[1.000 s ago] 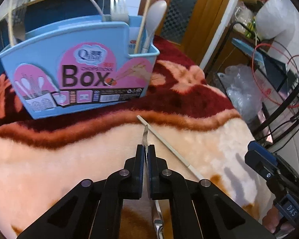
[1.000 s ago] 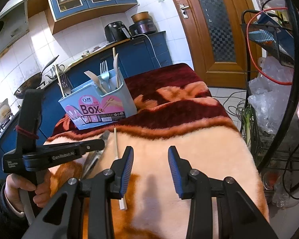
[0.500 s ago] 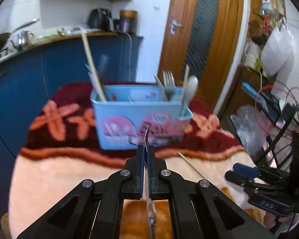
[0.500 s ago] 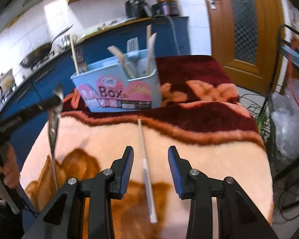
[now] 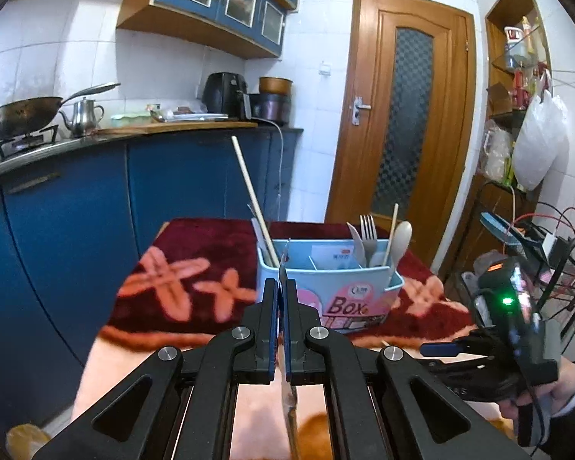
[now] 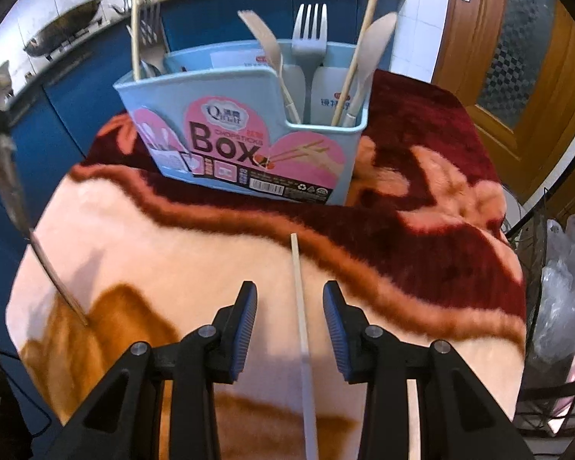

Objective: Organize utensils
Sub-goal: 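Carry the knife to the holder while the right tool carries the white chopstick there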

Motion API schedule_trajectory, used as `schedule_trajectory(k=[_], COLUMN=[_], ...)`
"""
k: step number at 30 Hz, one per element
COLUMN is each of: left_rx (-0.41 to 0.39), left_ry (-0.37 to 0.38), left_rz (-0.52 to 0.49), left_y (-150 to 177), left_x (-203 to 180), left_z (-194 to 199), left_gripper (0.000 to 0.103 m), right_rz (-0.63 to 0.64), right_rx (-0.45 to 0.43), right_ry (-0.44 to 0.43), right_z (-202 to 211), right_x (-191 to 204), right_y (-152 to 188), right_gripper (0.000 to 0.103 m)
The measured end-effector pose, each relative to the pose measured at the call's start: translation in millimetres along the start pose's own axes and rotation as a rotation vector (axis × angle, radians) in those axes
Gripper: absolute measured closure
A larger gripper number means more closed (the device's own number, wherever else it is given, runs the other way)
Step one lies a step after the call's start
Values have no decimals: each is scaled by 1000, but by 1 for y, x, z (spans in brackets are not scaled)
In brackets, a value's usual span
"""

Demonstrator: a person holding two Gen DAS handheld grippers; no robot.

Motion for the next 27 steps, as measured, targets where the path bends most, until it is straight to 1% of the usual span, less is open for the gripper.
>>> schedule_trajectory(k=[5, 8, 11, 12, 13, 14, 15, 16, 19, 21, 24, 25, 27], left_rx=[-14, -20, -38, -44, -54, -59, -68, -73, -88, -106, -138, -149, -181], left_ry=[3, 6, 17, 17, 16, 15, 14, 17, 25, 29, 23, 23, 22], left_rz=[23, 26, 25, 25, 25, 25, 27, 30, 38, 38, 37, 36, 30], left_y=[0, 0, -2, -2, -2, -2, -3, -4, -9, -14, -24, -27, -38], left_x=[11, 13, 15, 15, 15, 15, 15, 15, 14, 13, 11, 10, 8], left_z=[1, 1, 1, 1, 2, 2, 2, 2, 4, 6, 11, 12, 17], left_gripper=[101, 101, 101, 101, 101, 101, 101, 101, 101, 101, 101, 101, 101], right_rz=[-12, -31, -53, -55, -49, -43, -41, -43, -60, -64, -75, -77, -80], right_rx=[51, 90, 76, 66, 48, 34, 20, 10, -25, -72, -175, -223, -301], right_ry=[34, 17, -10, -10, -4, 5, 12, 11, -31, -56, -104, -109, -91], right_z=[-14, -24, -25, -25, -24, -23, -22, -21, -14, -3, 21, 32, 49], right_x=[-5, -8, -12, -12, -10, -9, -8, -8, -9, -9, -10, -10, -11], right_y=[-10, -15, -16, -15, -15, -13, -12, -11, -7, -2, 4, 5, 8], right_gripper=[64, 64, 72, 78, 85, 88, 94, 96, 97, 97, 97, 97, 97])
Point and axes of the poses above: each gripper's, at about its wrist camera, not at the fingertips, and z roughly against the way its jaws point, x to its left, y to its underside, the point moved 3 cm from there along -z, roughly the way its jaws point, and after that the axes turned 11 degrees about x, right-handed, at the moved point
